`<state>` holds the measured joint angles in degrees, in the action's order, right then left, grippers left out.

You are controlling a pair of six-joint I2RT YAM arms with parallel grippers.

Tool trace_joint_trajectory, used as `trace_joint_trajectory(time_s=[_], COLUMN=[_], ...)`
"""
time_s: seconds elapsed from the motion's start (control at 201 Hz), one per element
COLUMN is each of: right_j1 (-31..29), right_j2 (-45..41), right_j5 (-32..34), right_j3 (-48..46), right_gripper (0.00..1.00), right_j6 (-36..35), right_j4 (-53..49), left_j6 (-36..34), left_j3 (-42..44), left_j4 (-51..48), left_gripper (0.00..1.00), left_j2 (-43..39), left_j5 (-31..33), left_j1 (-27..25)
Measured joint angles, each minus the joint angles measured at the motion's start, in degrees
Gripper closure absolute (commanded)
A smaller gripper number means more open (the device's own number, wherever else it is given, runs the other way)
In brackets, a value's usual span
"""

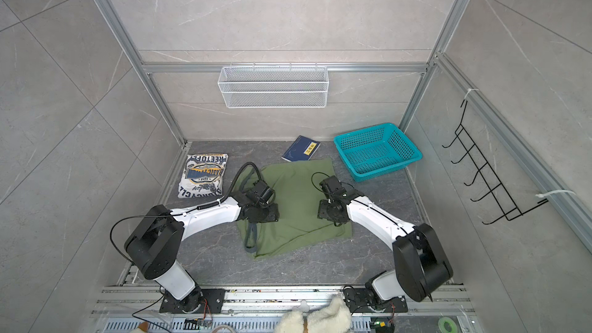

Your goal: Fold and stack the tank tops

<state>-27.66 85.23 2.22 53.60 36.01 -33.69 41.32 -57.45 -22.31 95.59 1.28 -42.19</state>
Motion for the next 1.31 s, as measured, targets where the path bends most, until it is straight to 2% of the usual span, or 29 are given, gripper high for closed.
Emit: trace_joint_trajectory(time_s=[0.219, 0.368, 0.552, 0.741, 0.916, 1.01, 1.1, 1.189, 1.309], right_j1=[-1.49, -1.99, -5.20, -9.31, -10.38, -10.43, -10.40, -9.79, -7.17], right_j2=[9.03, 9.40, 1.51, -7.26, -12.09, -15.32, -14.62, -9.84, -0.66], right_j5=[-0.09, 0.59, 1.62, 1.86, 2.84, 5.11, 7.74, 8.74, 7.32], right_j3=[2.56, 2.05, -4.42, -10.99, -13.77, -11.78, -6.64, 0.17, 6.21], right_gripper=[0.39, 0.40, 0.41, 0.44, 0.43, 0.41, 0.41, 0.40, 0.40], right_j6=[-0.26, -0.66, 0.52, 5.05, 7.93, 7.89, 7.17, 5.73, 4.39], right_j4=[1.79, 0.50, -3.72, -8.81, -12.72, -13.70, -13.64, -11.39, -5.62], left_j6=[1.88, 2.86, 3.26, 3.80, 5.31, 5.57, 5.38, 4.79, 3.93], left_j3=[7.19, 10.67, 12.35, 14.88, 18.36, 19.10, 17.25, 12.66, 5.84], left_j4=[2.29, 2.91, 2.82, 1.53, -1.29, -3.54, -4.33, -4.13, -1.07], left_gripper=[0.33, 0.32, 0.31, 0.31, 0.29, 0.29, 0.28, 0.28, 0.28], left_j2=[-2.97, -5.99, -7.76, -11.02, -18.01, -22.51, -23.78, -21.55, -14.53], left_j5=[-0.04, 0.24, 0.74, 2.47, 5.62, 7.02, 7.58, 6.88, 5.44], left_j1=[0.00, 0.00, 0.00, 0.00, 0.00, 0.00, 0.00, 0.00, 0.00])
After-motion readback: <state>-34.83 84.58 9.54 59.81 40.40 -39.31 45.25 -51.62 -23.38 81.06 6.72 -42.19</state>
